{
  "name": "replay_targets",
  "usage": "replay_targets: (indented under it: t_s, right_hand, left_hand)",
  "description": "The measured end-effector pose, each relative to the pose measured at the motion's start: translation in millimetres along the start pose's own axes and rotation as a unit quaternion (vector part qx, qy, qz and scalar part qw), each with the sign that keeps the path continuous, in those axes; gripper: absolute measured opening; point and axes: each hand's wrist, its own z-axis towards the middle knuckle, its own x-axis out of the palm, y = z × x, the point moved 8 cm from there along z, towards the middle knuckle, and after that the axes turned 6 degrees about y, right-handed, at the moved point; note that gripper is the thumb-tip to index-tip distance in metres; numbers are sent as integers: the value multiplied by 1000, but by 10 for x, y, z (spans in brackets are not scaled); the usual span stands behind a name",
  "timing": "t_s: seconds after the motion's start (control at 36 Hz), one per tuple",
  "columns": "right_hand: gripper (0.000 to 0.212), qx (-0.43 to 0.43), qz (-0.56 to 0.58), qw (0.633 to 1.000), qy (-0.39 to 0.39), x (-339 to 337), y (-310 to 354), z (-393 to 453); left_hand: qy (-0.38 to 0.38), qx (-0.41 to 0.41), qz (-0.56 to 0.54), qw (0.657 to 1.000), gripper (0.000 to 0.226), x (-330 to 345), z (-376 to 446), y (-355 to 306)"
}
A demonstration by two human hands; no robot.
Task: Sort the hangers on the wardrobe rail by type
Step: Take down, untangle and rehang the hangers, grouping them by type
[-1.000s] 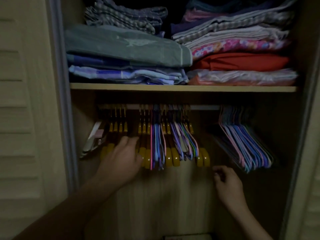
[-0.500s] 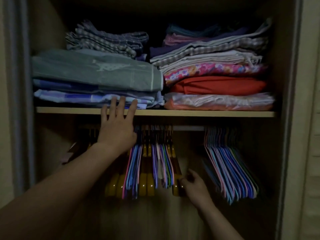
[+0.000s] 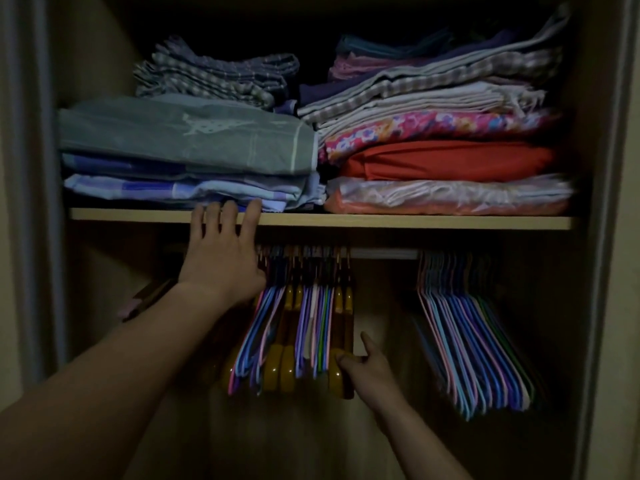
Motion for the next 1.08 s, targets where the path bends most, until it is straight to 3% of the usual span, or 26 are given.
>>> replay_targets:
  t_s: [0.06, 0.11, 0.25, 0.39, 0.53, 0.75, 0.97, 1.08]
  right_hand:
    - [73, 13, 13, 1000, 9, 24, 4, -9]
    - [52, 8, 22, 1000, 5, 33, 25, -37]
    - [47, -48, 24, 994, -92, -105, 96, -111]
    - [36, -165, -67, 963, -204, -327, 485, -429]
    - [27, -217, -135, 943, -215, -457, 996, -422]
    - [29, -111, -162, 960, -202, -606, 1103, 279]
    - [17, -12, -105, 986, -127, -494, 182, -317]
    - [15, 52, -83, 990, -100, -344, -439, -724]
  left_hand:
    - [-2, 2, -7, 1000, 109, -8, -4, 0]
    - [0, 3, -8, 1000, 109, -16, -8, 0]
    - [-7, 14, -15, 1000, 108, -10, -18, 15]
    - [-13, 24, -26, 999, 109, 10, -60, 31]
    - [-17, 31, -30, 999, 109, -13, -73, 20]
    - [-16, 45, -38, 998, 107, -33, -109, 54]
    - [-39, 32, -66, 997, 104, -35, -118, 47]
    - [-27, -1, -162, 986, 103, 22, -349, -34]
